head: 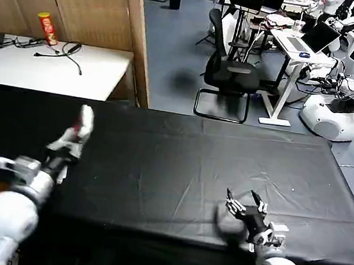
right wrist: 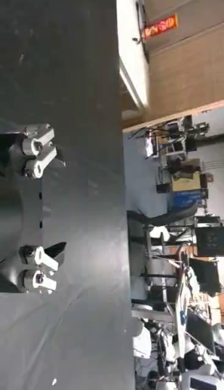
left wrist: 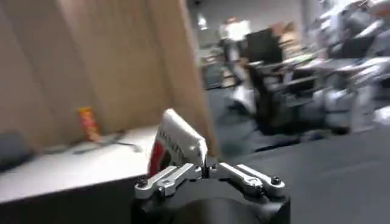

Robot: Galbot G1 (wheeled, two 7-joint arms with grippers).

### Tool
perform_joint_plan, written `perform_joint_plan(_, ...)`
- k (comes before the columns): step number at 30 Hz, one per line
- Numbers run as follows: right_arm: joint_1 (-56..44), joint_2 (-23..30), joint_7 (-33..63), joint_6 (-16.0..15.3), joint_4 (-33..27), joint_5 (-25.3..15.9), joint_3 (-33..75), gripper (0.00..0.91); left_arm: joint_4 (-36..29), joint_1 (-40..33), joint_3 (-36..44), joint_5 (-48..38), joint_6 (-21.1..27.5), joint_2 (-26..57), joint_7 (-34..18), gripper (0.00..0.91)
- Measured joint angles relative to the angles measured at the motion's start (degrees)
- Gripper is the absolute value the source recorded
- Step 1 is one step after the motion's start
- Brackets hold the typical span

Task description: Fold and organize the clothes.

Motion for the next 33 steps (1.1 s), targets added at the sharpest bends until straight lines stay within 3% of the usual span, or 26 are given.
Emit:
perform_joint_plan(2, -0.5, -0.1, 0.0, -0.2, 0.2, 0.1, 0.0, 0.878, 1.1, -1.6, 4.8, 1.9, -0.2, -2.5, 0.1, 0.000)
perform_joint_plan(3, -0.7, -0.2, -0.1, -0.3, 0.3, 0.2, -0.1, 0.878, 2.3, -2.7, 7.4, 3.1, -0.3, -4.2, 0.1, 0.722)
perform_joint_plan(4, -0.9, -0.3, -0.1, -0.4, 0.4, 0.4, -0.2, 0.878, 3.3, -3.6, 9.5, 4.2, -0.3, -5.7, 0.1, 0.878)
perform_joint_plan(10, -0.4, -1.6, 0.3, -2.5, 0.7, 4.2, -1.7, 0.878, 7.5, -6.8, 19.3, 7.7, -0.9, -14.0, 2.1, 0.878)
perform_joint_plan(14, 1.3, -2.2, 0.6, -4.8, 0.6, 6.5, -4.6, 0.878, 7.8, -6.8, 21.1, 9.9, -2.7, -15.5, 4.7, 0.878)
perform_joint_plan(21, 7.4, -0.1, 0.2, -6.2, -2.8, 3.6, -14.3, 0.878, 6.0, -5.1, 19.2, 10.7, -5.9, -13.7, 5.5, 0.878)
perform_joint_plan(29, 16.3, 4.1, 0.2, -5.6, -12.6, 2.0, -24.6, 0.878, 3.1, -1.5, 14.0, 12.3, -9.6, -10.6, 5.3, 0.878)
perform_joint_plan(30, 17.2, 4.5, 0.2, -5.5, -13.9, 2.0, -25.4, 0.868, 2.8, -1.0, 13.4, 12.7, -10.2, -10.5, 5.3, 0.878)
perform_joint_plan(31, 18.1, 4.8, 0.1, -5.4, -14.9, 2.0, -26.2, 0.731, 2.5, -0.3, 12.7, 13.0, -10.9, -10.4, 5.3, 0.878)
perform_joint_plan(33, 19.6, 5.5, -0.2, -5.1, -17.0, 2.0, -27.5, 0.624, 2.0, 0.7, 11.5, 13.2, -11.8, -10.3, 5.3, 0.878)
